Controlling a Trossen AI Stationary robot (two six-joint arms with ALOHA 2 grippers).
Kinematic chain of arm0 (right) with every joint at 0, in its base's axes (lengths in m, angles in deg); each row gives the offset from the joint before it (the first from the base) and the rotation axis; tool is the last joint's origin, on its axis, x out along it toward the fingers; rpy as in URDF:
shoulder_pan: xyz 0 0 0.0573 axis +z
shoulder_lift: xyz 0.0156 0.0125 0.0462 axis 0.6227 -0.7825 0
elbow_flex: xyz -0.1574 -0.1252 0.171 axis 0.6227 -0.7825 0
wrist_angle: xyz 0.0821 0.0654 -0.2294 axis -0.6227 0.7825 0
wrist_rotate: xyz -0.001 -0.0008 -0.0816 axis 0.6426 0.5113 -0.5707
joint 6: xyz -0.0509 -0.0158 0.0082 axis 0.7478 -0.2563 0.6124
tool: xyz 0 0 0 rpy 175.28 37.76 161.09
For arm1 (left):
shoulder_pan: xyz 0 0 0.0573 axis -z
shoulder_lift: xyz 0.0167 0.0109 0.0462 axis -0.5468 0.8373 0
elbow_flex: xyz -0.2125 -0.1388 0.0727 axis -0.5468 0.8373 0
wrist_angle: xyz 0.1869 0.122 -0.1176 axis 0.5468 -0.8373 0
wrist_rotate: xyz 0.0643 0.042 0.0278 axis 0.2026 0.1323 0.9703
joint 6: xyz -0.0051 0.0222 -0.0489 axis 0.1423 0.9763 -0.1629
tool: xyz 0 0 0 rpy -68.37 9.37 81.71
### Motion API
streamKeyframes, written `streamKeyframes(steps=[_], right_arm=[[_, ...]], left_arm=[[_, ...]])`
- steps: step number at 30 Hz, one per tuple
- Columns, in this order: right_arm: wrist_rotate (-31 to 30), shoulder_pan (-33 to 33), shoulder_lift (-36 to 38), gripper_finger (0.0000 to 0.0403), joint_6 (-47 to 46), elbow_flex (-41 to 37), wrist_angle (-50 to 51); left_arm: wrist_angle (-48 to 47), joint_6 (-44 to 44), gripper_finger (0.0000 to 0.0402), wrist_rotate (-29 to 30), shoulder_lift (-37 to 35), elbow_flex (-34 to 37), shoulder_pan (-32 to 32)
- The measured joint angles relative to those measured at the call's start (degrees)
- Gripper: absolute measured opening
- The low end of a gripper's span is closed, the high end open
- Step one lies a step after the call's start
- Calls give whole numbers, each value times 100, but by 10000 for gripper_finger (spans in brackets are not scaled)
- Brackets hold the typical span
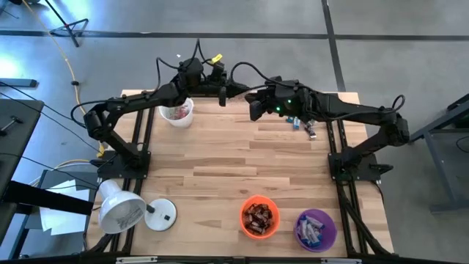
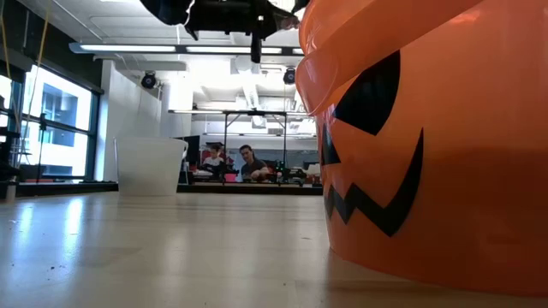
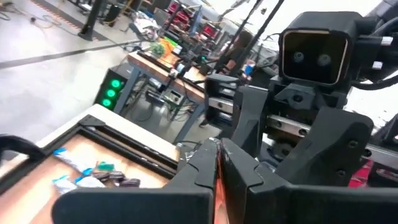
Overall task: Organize candy in baskets
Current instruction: Put the orange gummy into the white bucket
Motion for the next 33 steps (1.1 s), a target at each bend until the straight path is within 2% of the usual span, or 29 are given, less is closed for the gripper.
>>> streamKeyframes(steps=[6, 13, 19, 21, 26, 33], right_arm=[[86, -128, 1, 145, -35, 1, 315], [123, -322, -1, 147, -607, 1, 1434], [149, -356, -5, 147, -1094, -1, 2700], [149, -353, -5, 147, -1207, -1, 2989], [147, -352, -10, 147, -1210, -3, 3240], [97, -433, -12, 147, -1046, -5, 3221]], left_arm=[[-321, 206, 1, 20, 0, 0, -355], [-999, 515, 1, 44, -9, -1, -846], [-2443, 1140, 1, 159, -170, -5, -1450], [-3091, 1425, 0, 436, -296, -9, -1676], [-4693, 2013, 0, 1812, -736, -11, -2090], [-6637, 2399, 0, 3310, -1155, -15, -2234]])
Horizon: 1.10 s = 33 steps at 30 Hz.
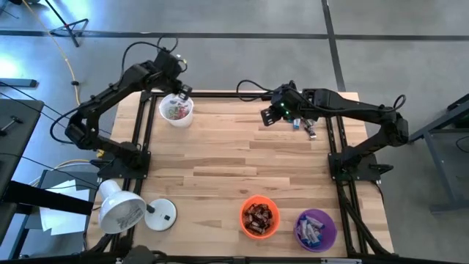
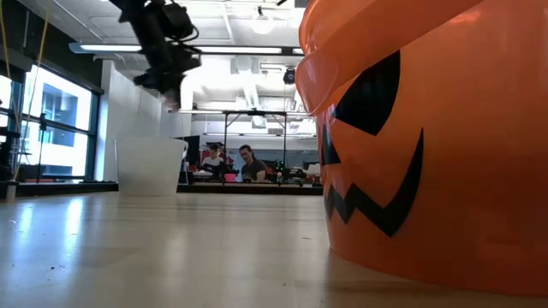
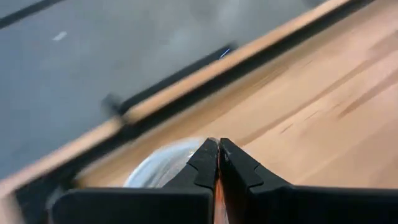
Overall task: Organize candy in baskets
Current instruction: Put the orange gummy into the white bucket, then put the brown chocolate into the orange bucket
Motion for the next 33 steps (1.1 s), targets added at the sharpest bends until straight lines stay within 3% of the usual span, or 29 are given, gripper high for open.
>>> streamKeyframes(steps=[6, 14, 20, 28, 33], right_arm=[[-140, -77, 0, 147, 200, -2, 2], [12, -118, -1, 147, 328, -4, 115], [319, -118, -2, 147, 118, -4, 809], [358, -353, -2, 147, -548, -175, 2776], [854, -814, -2, 147, -393, -684, 2549]], left_arm=[[-797, 181, 1, 1158, -4, 0, -1], [-1011, 787, 40, 516, 1, 0, 2], [-1267, 812, 80, 437, 1, 0, 1], [-227, 491, 99, -1948, 2, 0, 301], [894, 431, 99, -2307, 3, 0, 666]])
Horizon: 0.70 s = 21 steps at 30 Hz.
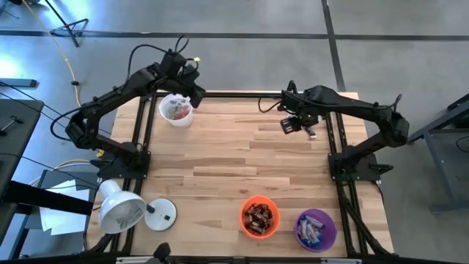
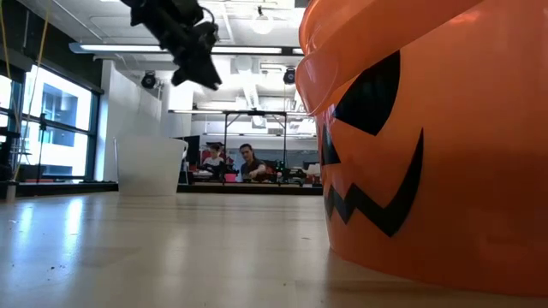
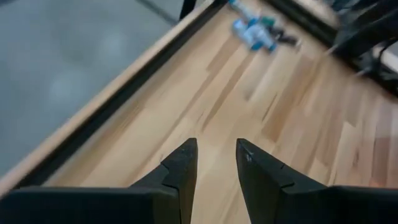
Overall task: Organize candy in baskets
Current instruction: Put the brown chocolate into the orange bucket
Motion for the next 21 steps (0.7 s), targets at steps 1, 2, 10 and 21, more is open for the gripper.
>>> streamKeyframes(steps=[1, 2, 10, 21], right_arm=[[164, -81, 0, 147, 143, -145, -197], [322, -167, -5, 147, 300, -297, -371], [964, -941, -4, 147, 912, -1478, -897], [1036, -1636, -2, 147, 1194, -2190, -1123]], left_arm=[[138, 0, 99, 2, 0, 0, 56], [249, 2, 99, 0, 0, 0, 96], [280, 11, 99, 39, 0, 0, 81], [320, 31, 99, 85, 0, 0, -167]])
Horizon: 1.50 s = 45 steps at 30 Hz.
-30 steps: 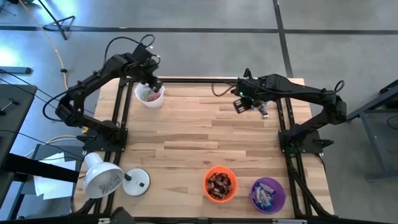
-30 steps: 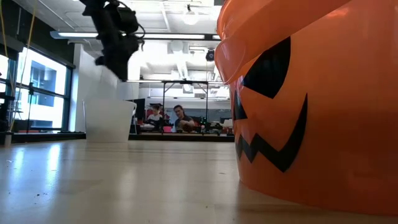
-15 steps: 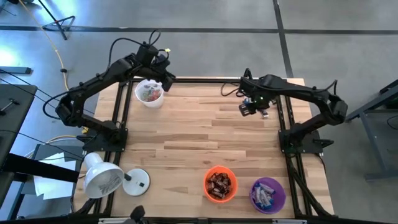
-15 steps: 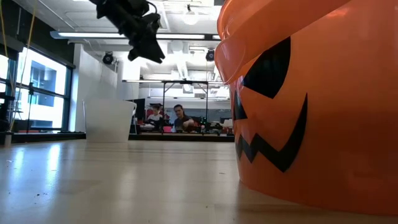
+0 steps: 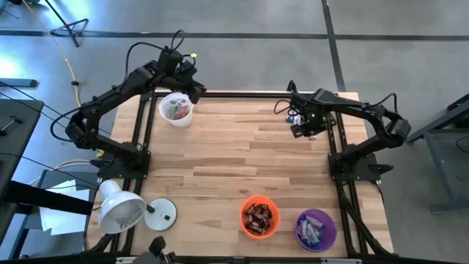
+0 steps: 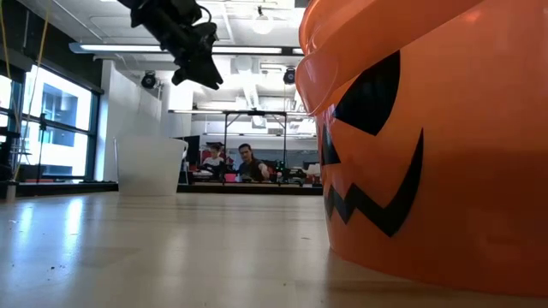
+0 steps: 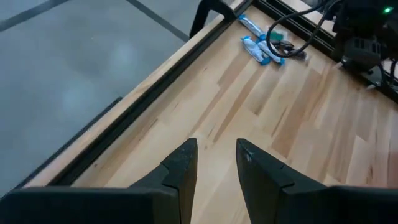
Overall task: Organize candy in baskets
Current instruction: Put the brown chocolate into the orange bucket
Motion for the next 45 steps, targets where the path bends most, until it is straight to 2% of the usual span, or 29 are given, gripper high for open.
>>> streamKeyframes(steps=[4, 14, 21, 27, 37, 42, 45], right_arm=[[54, -224, 0, 147, 274, -35, -174], [168, -1062, 0, 147, 1218, -35, -558], [212, -1548, 2, 147, 1366, -106, -673], [764, -1824, 2, 147, 1449, -795, -1223], [634, -2008, 46, 147, 830, -2072, -3171], [445, -2001, 58, 144, 714, -2194, -3219], [422, -2001, 52, 123, 688, -2196, -3206]], left_arm=[[129, 94, 99, 8, 0, 0, -116], [778, -522, 99, 62, 2, 0, -242], [1143, -727, 99, 60, 2, 0, -242], [1145, -730, 99, 60, 2, 0, -242], [1217, -730, 99, 68, 2, 0, -242], [1223, -783, 99, 77, 2, 0, -242], [1249, -783, 99, 82, 2, 0, -242]])
